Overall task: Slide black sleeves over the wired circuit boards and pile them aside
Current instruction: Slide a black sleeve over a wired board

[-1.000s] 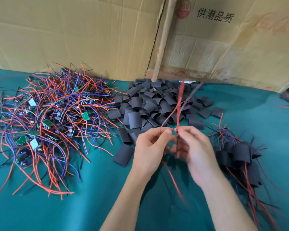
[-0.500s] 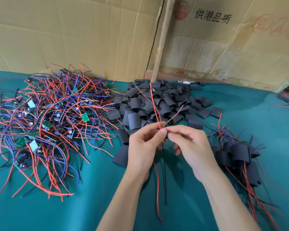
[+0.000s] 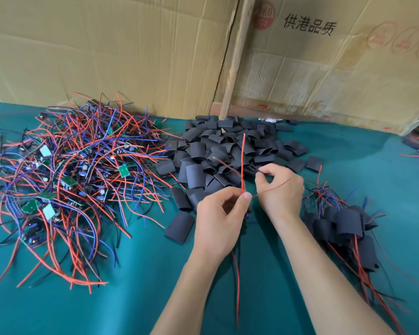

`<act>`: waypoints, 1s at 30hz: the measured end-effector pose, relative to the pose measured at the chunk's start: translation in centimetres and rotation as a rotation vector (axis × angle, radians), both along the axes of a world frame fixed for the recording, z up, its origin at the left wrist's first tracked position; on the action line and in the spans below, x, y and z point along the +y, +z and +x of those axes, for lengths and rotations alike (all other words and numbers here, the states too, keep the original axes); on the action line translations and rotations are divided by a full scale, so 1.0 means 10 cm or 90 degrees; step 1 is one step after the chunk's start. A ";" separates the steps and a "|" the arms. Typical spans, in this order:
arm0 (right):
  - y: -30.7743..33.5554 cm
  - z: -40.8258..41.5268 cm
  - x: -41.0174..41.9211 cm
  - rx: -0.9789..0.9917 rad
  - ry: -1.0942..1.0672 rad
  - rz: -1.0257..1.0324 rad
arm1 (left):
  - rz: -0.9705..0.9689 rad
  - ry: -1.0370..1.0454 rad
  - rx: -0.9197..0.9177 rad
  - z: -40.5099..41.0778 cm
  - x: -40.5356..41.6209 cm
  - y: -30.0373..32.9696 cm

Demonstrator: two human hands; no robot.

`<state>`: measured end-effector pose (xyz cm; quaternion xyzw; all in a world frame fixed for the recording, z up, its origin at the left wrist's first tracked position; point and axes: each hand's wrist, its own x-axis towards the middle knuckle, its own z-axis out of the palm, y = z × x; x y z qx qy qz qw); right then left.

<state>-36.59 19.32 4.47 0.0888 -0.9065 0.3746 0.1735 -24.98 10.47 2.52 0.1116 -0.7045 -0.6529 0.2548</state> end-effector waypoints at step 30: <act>0.55 0.74 0.45 0.138 0.132 -0.555 | -0.106 0.138 -0.071 0.02 0.07 -0.03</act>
